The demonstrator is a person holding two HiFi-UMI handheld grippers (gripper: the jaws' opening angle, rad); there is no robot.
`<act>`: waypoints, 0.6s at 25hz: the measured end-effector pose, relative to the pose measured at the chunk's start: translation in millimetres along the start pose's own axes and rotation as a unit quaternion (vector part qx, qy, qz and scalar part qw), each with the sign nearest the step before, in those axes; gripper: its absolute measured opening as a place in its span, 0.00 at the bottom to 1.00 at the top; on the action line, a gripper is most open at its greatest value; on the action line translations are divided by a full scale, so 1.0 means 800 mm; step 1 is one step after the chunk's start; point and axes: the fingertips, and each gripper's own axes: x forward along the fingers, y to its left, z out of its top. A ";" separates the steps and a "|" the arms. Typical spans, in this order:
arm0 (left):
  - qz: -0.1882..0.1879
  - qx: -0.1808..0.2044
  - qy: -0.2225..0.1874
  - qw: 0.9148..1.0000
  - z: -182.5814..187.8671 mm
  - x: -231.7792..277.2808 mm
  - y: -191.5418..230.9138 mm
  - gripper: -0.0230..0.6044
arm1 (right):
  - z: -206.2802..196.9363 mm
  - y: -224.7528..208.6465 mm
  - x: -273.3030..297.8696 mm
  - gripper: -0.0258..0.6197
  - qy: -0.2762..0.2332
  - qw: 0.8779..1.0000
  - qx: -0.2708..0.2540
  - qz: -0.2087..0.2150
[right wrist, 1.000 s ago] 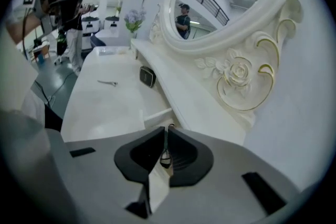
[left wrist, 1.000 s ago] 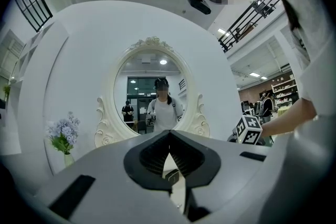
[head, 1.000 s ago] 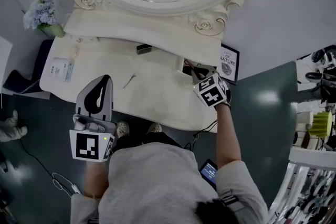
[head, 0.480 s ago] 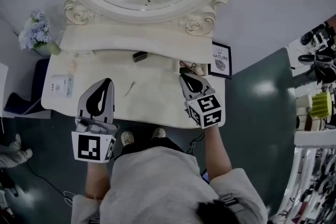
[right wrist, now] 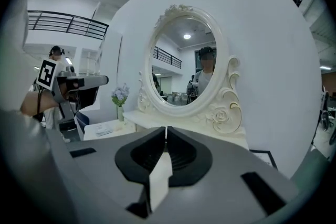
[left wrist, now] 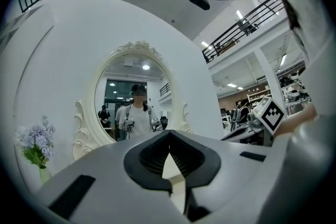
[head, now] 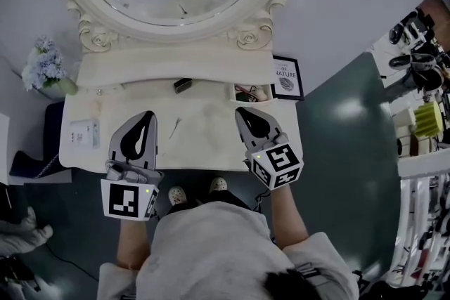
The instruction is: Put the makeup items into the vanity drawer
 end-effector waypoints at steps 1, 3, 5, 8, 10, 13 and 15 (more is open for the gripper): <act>-0.005 0.000 -0.001 1.000 0.001 0.000 0.000 0.06 | 0.005 0.003 -0.004 0.08 -0.008 1.000 0.002 -0.004; -0.013 -0.001 -0.004 1.000 0.001 -0.001 0.000 0.06 | 0.016 0.008 -0.011 0.08 -0.024 1.000 0.007 -0.011; -0.020 -0.002 -0.006 1.000 0.002 -0.002 0.001 0.06 | 0.026 0.015 -0.018 0.08 -0.041 0.999 0.011 -0.015; -0.030 -0.003 -0.011 0.999 0.005 -0.004 0.004 0.06 | 0.038 0.025 -0.026 0.08 -0.059 0.998 0.014 -0.020; -0.036 -0.004 -0.014 0.999 0.006 -0.004 0.004 0.06 | 0.044 0.031 -0.031 0.08 -0.068 0.997 0.018 -0.024; -0.045 -0.004 -0.018 0.999 0.009 -0.006 0.002 0.06 | 0.052 0.039 -0.040 0.08 -0.085 0.996 0.026 -0.026; -0.050 -0.004 -0.020 0.999 0.009 -0.008 0.002 0.06 | 0.057 0.044 -0.045 0.08 -0.096 0.995 0.029 -0.027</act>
